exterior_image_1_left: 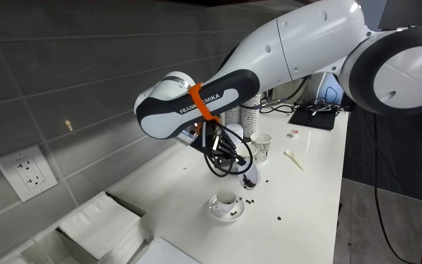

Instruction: Lift the coffee lid and pour some of its contents into the tea cup

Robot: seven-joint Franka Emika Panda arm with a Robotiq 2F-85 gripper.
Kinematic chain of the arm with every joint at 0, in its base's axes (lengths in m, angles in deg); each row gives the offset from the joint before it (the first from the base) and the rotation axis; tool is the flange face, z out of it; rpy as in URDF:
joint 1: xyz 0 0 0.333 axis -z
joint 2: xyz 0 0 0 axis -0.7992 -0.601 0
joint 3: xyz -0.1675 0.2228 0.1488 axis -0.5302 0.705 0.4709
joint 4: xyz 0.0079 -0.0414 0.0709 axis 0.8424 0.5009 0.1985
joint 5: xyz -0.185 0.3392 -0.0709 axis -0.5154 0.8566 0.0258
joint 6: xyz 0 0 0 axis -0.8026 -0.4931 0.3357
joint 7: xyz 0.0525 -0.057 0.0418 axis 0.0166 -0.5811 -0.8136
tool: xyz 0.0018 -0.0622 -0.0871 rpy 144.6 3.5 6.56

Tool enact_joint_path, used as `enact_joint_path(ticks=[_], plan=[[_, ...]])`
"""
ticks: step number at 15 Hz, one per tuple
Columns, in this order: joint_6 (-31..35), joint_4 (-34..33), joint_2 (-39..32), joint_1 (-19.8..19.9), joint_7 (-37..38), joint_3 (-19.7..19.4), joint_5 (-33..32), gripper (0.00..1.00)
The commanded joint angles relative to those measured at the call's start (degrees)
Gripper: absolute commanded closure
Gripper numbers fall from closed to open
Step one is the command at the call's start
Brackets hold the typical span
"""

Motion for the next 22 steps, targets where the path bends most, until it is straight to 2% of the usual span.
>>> enact_joint_path(ticks=[1, 13, 21, 22], plan=[[-3.54, -5.77, -3.27, -0.84, 0.99, -1.58, 0.52, 1.00], [-6.59, -15.03, -9.15, -1.32, 1.12, -2.37, 2.07, 1.00], [-12.45, -21.02, -12.71, -1.96, 5.14, -3.77, 3.52, 1.00], [-12.64, -19.96, -12.18, -1.38, 6.54, -2.75, 3.12, 1.00]])
